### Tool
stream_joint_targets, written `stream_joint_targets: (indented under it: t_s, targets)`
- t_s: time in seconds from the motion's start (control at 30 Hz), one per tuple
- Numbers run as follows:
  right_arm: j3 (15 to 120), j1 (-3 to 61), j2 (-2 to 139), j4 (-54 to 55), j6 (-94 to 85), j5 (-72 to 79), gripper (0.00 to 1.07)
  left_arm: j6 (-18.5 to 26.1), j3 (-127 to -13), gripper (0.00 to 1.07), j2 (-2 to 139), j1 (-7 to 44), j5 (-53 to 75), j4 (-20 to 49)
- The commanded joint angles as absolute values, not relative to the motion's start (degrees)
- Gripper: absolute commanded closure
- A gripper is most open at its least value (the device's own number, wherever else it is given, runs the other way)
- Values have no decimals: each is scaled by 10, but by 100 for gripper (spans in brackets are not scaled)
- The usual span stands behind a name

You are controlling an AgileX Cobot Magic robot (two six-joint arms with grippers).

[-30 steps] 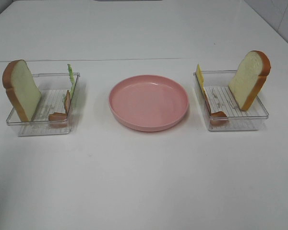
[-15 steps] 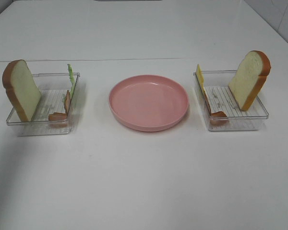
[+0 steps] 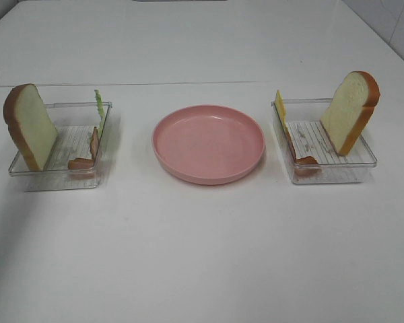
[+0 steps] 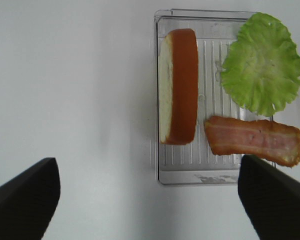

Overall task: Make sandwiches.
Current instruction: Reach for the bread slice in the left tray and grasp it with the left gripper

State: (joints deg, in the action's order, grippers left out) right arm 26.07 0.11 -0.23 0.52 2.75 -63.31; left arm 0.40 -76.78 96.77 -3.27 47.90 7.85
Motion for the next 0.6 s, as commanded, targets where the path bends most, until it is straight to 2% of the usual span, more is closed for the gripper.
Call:
stream_joint_targets:
  t_s: [0.03,0.27,0.4,0.6]
  targets:
    - [260,-1,-22,7,30,-631,9,0,-806,18,1027,-32,473,86]
    - [260,-1,-22,7,30,-631,9,0,-866,18,1100,-32,473,103]
    - [260,-1,-22,7,30,-631,9,22,-906,18,1139,-26,475,116]
    - [260,-1,-22,7,30,-631,9,32,-926,18,1172,-9,472,116]
